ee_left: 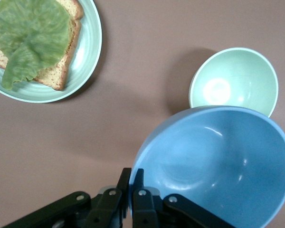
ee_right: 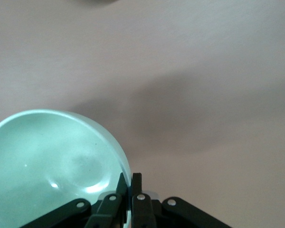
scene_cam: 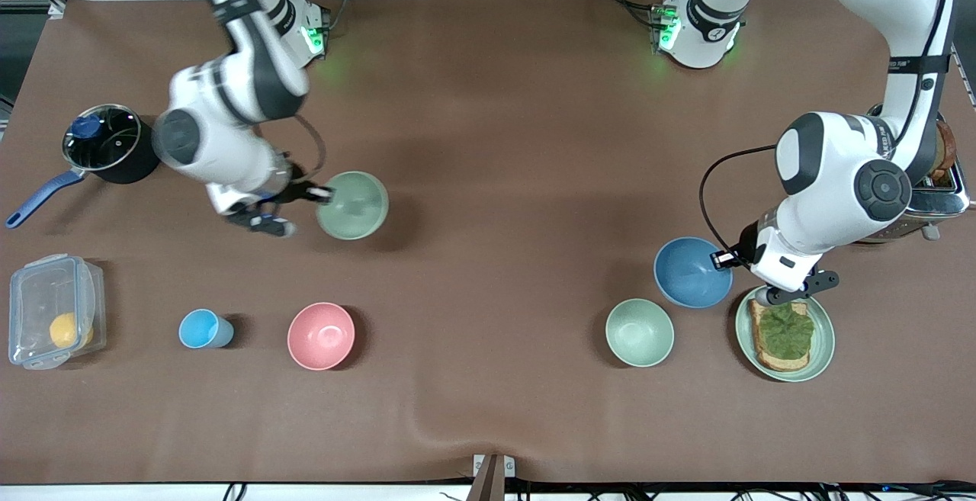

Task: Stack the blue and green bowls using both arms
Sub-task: 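Slide the green bowl toward the table center with the right gripper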

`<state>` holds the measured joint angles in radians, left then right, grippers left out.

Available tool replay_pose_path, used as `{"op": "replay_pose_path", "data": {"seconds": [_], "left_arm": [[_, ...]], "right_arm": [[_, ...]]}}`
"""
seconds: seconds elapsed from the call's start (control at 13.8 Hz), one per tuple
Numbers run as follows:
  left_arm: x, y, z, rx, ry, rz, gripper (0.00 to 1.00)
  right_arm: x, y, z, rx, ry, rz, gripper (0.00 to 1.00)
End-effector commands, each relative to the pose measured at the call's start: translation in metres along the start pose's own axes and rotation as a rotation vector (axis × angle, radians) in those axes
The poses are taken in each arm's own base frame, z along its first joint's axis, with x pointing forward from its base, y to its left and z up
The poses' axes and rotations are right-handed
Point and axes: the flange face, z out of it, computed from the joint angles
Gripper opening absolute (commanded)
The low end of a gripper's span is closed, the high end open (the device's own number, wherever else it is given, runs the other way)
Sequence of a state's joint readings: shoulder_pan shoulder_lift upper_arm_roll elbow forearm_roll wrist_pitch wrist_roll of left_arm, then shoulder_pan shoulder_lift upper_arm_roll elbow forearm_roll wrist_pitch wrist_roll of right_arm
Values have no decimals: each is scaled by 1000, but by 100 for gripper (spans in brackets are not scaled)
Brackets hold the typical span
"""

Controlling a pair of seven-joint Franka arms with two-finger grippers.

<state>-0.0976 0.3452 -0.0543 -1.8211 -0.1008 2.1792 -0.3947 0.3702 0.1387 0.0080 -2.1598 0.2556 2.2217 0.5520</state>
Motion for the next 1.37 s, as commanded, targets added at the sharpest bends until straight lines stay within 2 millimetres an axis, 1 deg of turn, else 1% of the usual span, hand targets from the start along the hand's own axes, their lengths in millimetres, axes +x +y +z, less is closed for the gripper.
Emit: {"op": "replay_pose_path", "data": {"seconds": [0.0, 0.14, 0.29, 0.36, 0.51, 0.58, 0.65, 0.8, 0.94, 1.09, 1.16, 1.3], "left_arm": [[1, 5, -1, -15, -15, -39, 0], [1, 5, 4, -12, -22, -50, 0], [1, 5, 4, -12, -22, -51, 0], [1, 5, 5, -12, -23, -51, 0], [1, 6, 6, -11, -25, -51, 0], [-1, 10, 6, -11, -26, -45, 0], [-1, 10, 8, -9, -28, -45, 0], [-1, 10, 9, -8, -30, -44, 0], [-1, 10, 9, -8, -30, -44, 0], [-1, 10, 9, -8, -30, -50, 0], [-2, 11, 9, -8, -30, -54, 0], [-7, 21, 11, -5, -31, -52, 0]], "right_arm": [[-32, -41, 15, 11, 24, 84, 0], [-54, -65, 34, 20, 48, 103, 0], [-76, -90, 55, 30, 70, 136, 0], [-86, -101, 63, 44, 85, 147, 0], [-100, -113, 78, 51, 96, 158, 0], [-107, -116, 86, 48, 97, 157, 0], [-108, -114, 92, 50, 103, 166, 0], [-120, -113, 110, 59, 120, 167, 0], [-132, -119, 123, 58, 123, 184, 0], [-134, -121, 131, 63, 129, 194, 0], [-140, -124, 133, 63, 128, 197, 0], [-148, -128, 134, 65, 127, 206, 0]]}}
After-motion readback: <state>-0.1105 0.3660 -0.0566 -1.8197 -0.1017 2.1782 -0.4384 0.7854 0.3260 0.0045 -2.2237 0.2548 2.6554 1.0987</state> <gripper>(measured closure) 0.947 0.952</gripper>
